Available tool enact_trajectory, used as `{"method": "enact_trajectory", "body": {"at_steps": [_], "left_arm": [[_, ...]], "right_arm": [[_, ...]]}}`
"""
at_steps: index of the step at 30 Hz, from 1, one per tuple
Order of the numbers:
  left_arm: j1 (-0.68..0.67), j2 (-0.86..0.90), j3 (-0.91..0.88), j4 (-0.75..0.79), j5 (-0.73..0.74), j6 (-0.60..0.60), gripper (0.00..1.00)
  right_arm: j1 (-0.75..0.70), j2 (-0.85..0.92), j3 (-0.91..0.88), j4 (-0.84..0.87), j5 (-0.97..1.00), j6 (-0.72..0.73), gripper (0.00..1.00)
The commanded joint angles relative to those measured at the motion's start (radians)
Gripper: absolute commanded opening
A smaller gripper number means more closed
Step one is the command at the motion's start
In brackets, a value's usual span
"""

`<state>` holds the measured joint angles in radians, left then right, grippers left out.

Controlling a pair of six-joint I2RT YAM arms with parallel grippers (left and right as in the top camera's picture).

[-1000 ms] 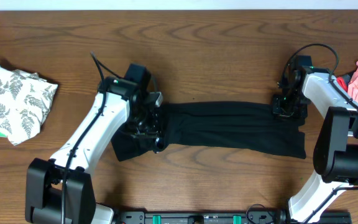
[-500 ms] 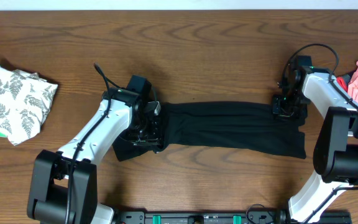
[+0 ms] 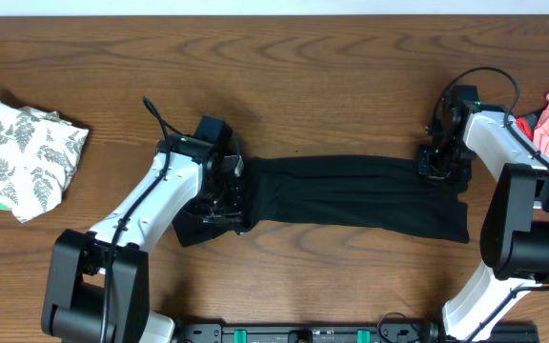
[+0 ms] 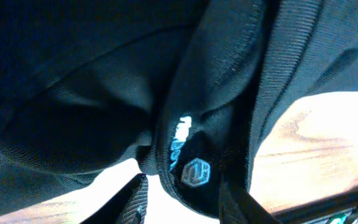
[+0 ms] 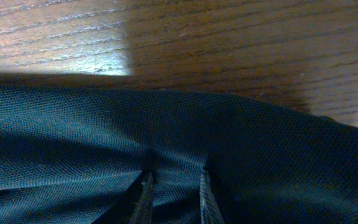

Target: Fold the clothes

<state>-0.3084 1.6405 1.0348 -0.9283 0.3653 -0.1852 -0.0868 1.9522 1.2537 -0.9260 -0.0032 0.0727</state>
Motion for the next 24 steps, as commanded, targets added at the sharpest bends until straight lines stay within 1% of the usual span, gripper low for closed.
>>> {"method": "enact_trajectory", "body": {"at_steps": [1,2,3,4,11,12,13,17,20,24], "left_arm": [[0.004,0.006,-0.015,0.007,-0.023,-0.012,0.22],[0.004,0.006,-0.015,0.010,-0.023,-0.012,0.19],[0.004,0.006,-0.015,0.011,-0.022,-0.012,0.19],[0.004,0.006,-0.015,0.011,-0.022,-0.012,0.15],[0.004,0.006,-0.019,0.013,-0.022,-0.012,0.15],[0.004,0.006,-0.019,0.015,-0.022,-0.012,0.11],[0.004,0.006,-0.019,0.018,-0.022,-0.012,0.06],[0.016,0.005,-0.007,0.055,-0.027,-0.012,0.06],[0.038,0.004,0.035,0.082,-0.036,-0.013,0.06],[0.072,0.003,0.097,0.124,-0.174,-0.025,0.06]], "right_arm": [[-0.015,-0.014,-0.009,-0.006,0.029,0.016,0.25],[-0.015,-0.014,-0.009,-0.006,0.029,0.016,0.24],[-0.015,-0.014,-0.009,-0.006,0.029,0.016,0.24],[-0.015,-0.014,-0.009,-0.007,0.029,0.016,0.24],[-0.015,-0.014,-0.009,-0.008,0.029,0.016,0.25],[-0.015,-0.014,-0.009,-0.008,0.029,0.016,0.25],[-0.015,-0.014,-0.009,-0.008,0.029,0.016,0.25],[-0.015,-0.014,-0.009,-0.008,0.029,0.016,0.25],[-0.015,-0.014,-0.009,-0.008,0.029,0.016,0.25],[-0.015,-0.014,-0.009,-0.008,0.029,0.016,0.25]]}}
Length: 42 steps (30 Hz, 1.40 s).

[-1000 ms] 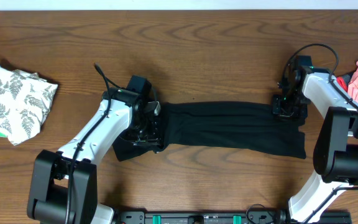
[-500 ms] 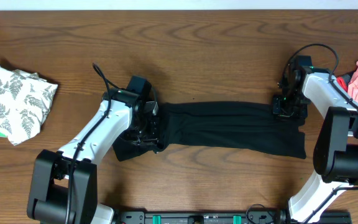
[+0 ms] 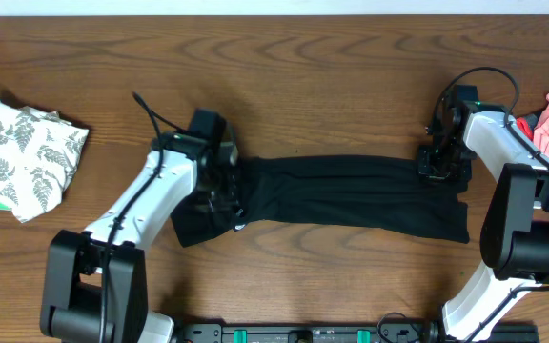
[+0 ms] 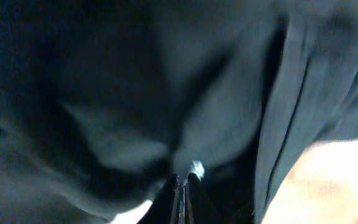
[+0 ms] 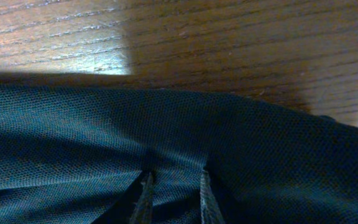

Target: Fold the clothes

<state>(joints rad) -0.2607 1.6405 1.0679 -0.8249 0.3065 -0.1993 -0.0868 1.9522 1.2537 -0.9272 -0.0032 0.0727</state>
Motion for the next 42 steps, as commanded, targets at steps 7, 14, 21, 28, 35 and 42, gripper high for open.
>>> {"method": "enact_trajectory", "body": {"at_steps": [7,14,21,28,35,42], "left_arm": [[0.066,0.006,0.068,0.150,-0.240,-0.019,0.06],[0.065,0.006,0.065,-0.084,0.028,-0.028,0.11],[0.039,0.006,0.030,-0.158,0.076,-0.027,0.45],[-0.015,0.006,-0.035,-0.084,0.075,-0.060,0.51],[-0.021,0.006,-0.075,-0.042,0.075,-0.088,0.50],[-0.020,0.006,-0.118,-0.012,0.076,-0.094,0.09]], "right_arm": [[-0.015,-0.014,-0.009,-0.007,0.029,0.016,0.25],[-0.015,-0.014,-0.009,-0.004,0.029,0.016,0.25],[-0.015,-0.014,-0.009,-0.007,0.029,0.016,0.25],[-0.015,-0.014,-0.009,-0.008,0.029,0.016,0.25],[-0.015,-0.014,-0.009,-0.009,0.029,0.016,0.25],[-0.015,-0.014,-0.009,-0.008,0.029,0.016,0.25]]}}
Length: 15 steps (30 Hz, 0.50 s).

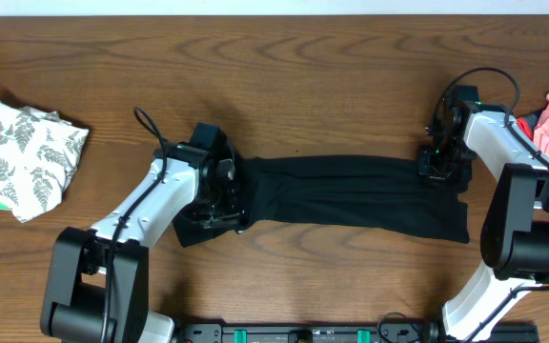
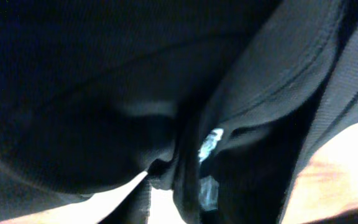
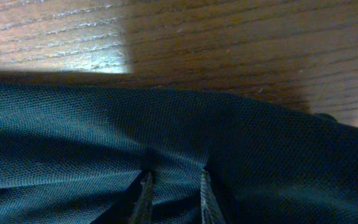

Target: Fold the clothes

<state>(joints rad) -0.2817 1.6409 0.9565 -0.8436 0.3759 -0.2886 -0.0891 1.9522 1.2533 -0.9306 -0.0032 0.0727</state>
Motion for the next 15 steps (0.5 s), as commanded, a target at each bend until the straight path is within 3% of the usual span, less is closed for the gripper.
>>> {"method": "enact_trajectory", "body": {"at_steps": [1,10,15], "left_arm": [[0.001,0.005,-0.006,0.015,0.006,-0.005,0.06],[0.004,-0.003,0.108,0.044,0.045,0.019,0.06],[0.038,-0.003,0.212,0.046,-0.115,0.019,0.06]], "right_arm": [[-0.013,-0.014,-0.009,-0.005,0.029,0.016,0.25],[-0.013,-0.014,-0.009,-0.007,0.030,0.016,0.25],[-0.013,-0.014,-0.009,-0.007,0.029,0.016,0.25]]}}
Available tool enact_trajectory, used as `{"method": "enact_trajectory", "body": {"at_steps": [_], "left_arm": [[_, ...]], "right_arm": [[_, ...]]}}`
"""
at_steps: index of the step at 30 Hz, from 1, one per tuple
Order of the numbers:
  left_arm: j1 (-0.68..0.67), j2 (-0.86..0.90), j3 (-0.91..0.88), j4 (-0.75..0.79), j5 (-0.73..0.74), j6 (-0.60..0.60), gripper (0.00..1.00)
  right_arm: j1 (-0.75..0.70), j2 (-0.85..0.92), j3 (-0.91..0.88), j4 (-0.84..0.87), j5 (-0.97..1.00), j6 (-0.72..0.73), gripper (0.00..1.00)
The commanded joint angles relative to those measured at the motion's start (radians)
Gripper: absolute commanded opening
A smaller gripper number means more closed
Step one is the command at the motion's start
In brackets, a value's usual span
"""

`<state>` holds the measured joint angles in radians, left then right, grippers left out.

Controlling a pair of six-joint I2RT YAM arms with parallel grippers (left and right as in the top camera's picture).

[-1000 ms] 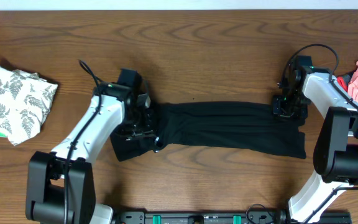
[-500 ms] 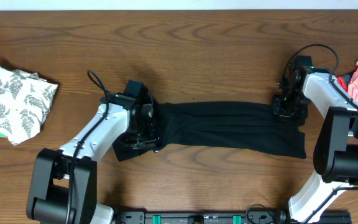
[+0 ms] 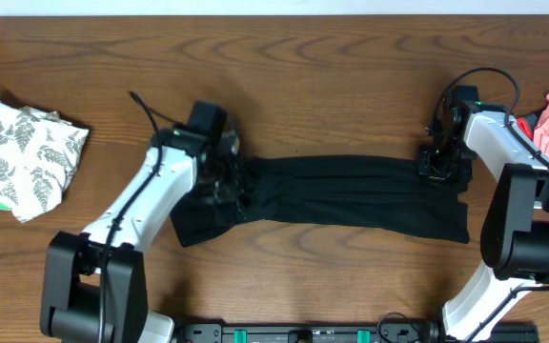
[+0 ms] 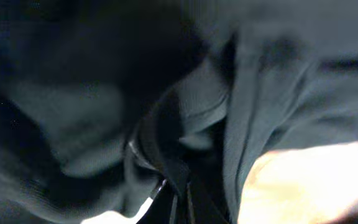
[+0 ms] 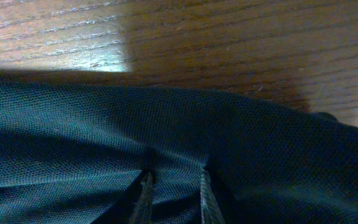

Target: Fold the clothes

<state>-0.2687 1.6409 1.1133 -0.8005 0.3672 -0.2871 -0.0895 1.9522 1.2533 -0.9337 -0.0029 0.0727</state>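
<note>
A black garment (image 3: pixel 351 195) lies stretched in a long band across the wooden table (image 3: pixel 303 76). My left gripper (image 3: pixel 234 183) is at its bunched left end. In the left wrist view that gripper (image 4: pixel 180 202) is blurred, its fingers close together and shut on a fold of the black cloth (image 4: pixel 185 118). At the garment's far right corner is my right gripper (image 3: pixel 439 164). In the right wrist view this gripper (image 5: pixel 174 186) pinches the mesh fabric (image 5: pixel 73 143), which puckers at the fingertips (image 5: pixel 145 186).
A crumpled white cloth with a fern print (image 3: pixel 22 152) lies at the left edge. A pink cloth sits at the right edge behind the right arm. Bare wood lies beyond the garment (image 5: pixel 229 43).
My left gripper has moved a little toward the far side of the table, and its fingers have gone from apart around a fold to shut on it. The right gripper has not moved.
My left gripper was first open around a fold bearing a blue label at the garment's left end. It was then shut, then apart around a fold a little nearer, and is now shut on the cloth again. The right gripper held the far right corner throughout.
</note>
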Motion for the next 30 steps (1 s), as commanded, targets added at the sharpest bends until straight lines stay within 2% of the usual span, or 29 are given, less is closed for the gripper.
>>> {"method": "enact_trajectory", "body": {"at_steps": [1,6,12,18,20,22,24,26,30], "left_arm": [[0.034,-0.003,0.066,0.008,-0.145,0.020,0.06],[0.073,0.003,0.071,0.056,-0.285,0.024,0.06],[0.095,0.019,0.071,0.088,-0.290,0.042,0.06],[0.086,0.026,0.069,-0.009,-0.270,0.042,0.08],[0.086,0.026,0.069,-0.025,-0.271,0.042,0.17],[0.086,0.026,0.069,-0.024,-0.271,0.042,0.43],[0.086,0.026,0.069,-0.009,-0.271,0.042,0.54],[0.086,0.026,0.069,0.016,-0.271,0.042,0.57],[0.086,0.026,0.069,0.046,-0.271,0.042,0.56]], "right_arm": [[-0.013,-0.014,-0.009,-0.004,0.029,0.016,0.25],[-0.013,-0.014,-0.009,-0.003,0.029,0.016,0.25],[-0.013,-0.014,-0.009,-0.005,0.029,0.016,0.25],[-0.013,-0.014,-0.009,-0.004,0.029,0.016,0.25],[-0.012,-0.014,-0.009,-0.003,0.029,0.016,0.25],[-0.013,-0.014,-0.009,-0.004,0.029,0.016,0.25],[-0.013,-0.014,-0.009,-0.005,0.029,0.016,0.25],[-0.012,-0.014,-0.009,-0.005,0.029,0.016,0.25],[-0.013,-0.014,-0.009,-0.005,0.029,0.016,0.25]]}}
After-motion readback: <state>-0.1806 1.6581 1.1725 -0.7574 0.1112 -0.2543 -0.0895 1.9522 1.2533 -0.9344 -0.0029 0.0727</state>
